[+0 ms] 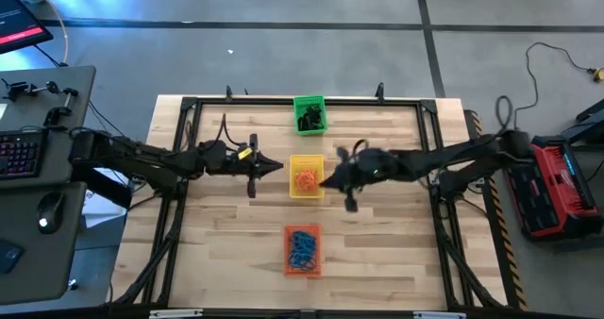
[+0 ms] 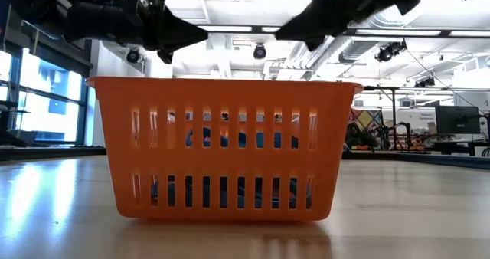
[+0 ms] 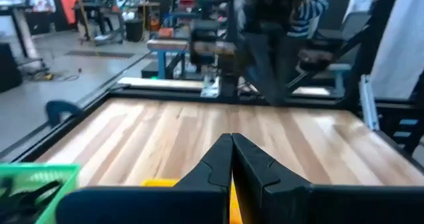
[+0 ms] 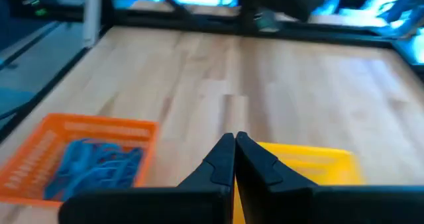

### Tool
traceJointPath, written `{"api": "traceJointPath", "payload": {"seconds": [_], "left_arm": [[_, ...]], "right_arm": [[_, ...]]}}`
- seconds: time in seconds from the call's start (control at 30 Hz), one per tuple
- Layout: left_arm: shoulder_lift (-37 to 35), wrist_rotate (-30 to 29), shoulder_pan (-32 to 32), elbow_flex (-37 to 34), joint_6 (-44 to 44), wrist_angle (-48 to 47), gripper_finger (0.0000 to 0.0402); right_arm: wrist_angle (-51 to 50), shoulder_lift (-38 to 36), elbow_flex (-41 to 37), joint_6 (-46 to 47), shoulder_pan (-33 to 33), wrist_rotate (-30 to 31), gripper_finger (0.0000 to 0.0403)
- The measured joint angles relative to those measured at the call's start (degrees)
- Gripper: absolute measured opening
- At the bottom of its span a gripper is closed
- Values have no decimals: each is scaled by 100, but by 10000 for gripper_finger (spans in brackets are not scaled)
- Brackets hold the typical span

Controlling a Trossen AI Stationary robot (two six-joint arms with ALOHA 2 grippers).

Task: Sort rubber bands into baskets
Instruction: Return to Home Position

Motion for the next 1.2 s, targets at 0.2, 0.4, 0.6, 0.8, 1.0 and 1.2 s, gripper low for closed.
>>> {"api": "traceJointPath", "payload": {"seconds": [0.2,0.4,0.6,0.8,1.0,1.2], "left_arm": [[-847,5,382,0,196,-979,0],[-1541,5,691,0,223,-1705,0],[-1849,7,799,0,267,-2030,0],[-2284,115,832,0,301,-2528,0],[-2800,-30,832,-12,248,-2970,0],[-2872,-111,938,-651,203,-2033,0]], "right_arm": [[428,-909,-860,-155,-703,-40,0],[1336,-1179,-1606,-58,-1426,-633,0],[2240,-1419,-2350,-33,-1650,-335,0],[2302,-2381,-3073,96,-1527,102,0],[2292,-3546,-3782,40,-1274,928,0],[2200,-4533,-4354,-13,-1258,1145,0]]}}
